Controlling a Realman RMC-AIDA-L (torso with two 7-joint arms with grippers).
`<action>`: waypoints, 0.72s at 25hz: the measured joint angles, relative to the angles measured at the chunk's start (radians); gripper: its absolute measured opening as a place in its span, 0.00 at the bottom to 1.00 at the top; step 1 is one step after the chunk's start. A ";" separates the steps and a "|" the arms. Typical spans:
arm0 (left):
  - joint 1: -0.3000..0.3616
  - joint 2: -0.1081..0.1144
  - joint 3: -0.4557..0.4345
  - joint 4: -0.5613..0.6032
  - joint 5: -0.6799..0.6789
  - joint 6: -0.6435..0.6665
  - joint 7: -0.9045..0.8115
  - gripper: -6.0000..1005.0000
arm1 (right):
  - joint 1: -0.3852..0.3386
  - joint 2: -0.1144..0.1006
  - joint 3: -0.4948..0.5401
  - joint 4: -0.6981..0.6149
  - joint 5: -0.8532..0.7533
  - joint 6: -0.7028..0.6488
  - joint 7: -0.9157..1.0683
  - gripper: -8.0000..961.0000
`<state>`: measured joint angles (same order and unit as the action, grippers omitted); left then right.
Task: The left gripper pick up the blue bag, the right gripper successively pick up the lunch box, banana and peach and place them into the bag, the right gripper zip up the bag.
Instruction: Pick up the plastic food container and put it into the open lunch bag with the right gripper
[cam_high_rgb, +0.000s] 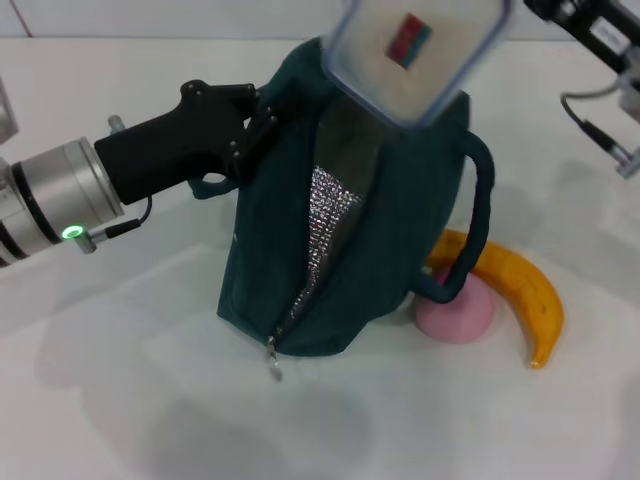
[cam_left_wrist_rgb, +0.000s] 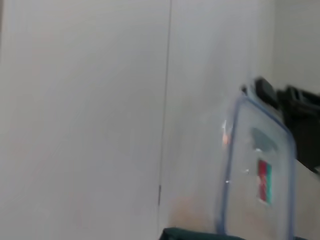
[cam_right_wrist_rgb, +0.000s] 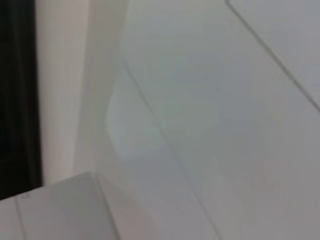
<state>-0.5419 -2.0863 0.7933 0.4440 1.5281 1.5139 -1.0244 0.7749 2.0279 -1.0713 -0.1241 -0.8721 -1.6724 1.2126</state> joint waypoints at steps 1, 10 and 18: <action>0.000 0.000 -0.001 0.000 -0.001 -0.004 0.000 0.05 | -0.016 0.000 -0.004 -0.009 0.000 0.008 0.000 0.17; -0.014 0.001 -0.002 -0.004 -0.005 -0.028 -0.001 0.05 | -0.052 -0.005 -0.221 -0.071 -0.002 0.112 0.013 0.19; -0.022 0.000 -0.002 -0.005 -0.005 -0.032 -0.001 0.05 | -0.046 -0.001 -0.314 -0.120 -0.003 0.227 0.046 0.20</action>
<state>-0.5640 -2.0861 0.7917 0.4387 1.5231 1.4822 -1.0254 0.7290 2.0271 -1.3849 -0.2443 -0.8748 -1.4450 1.2586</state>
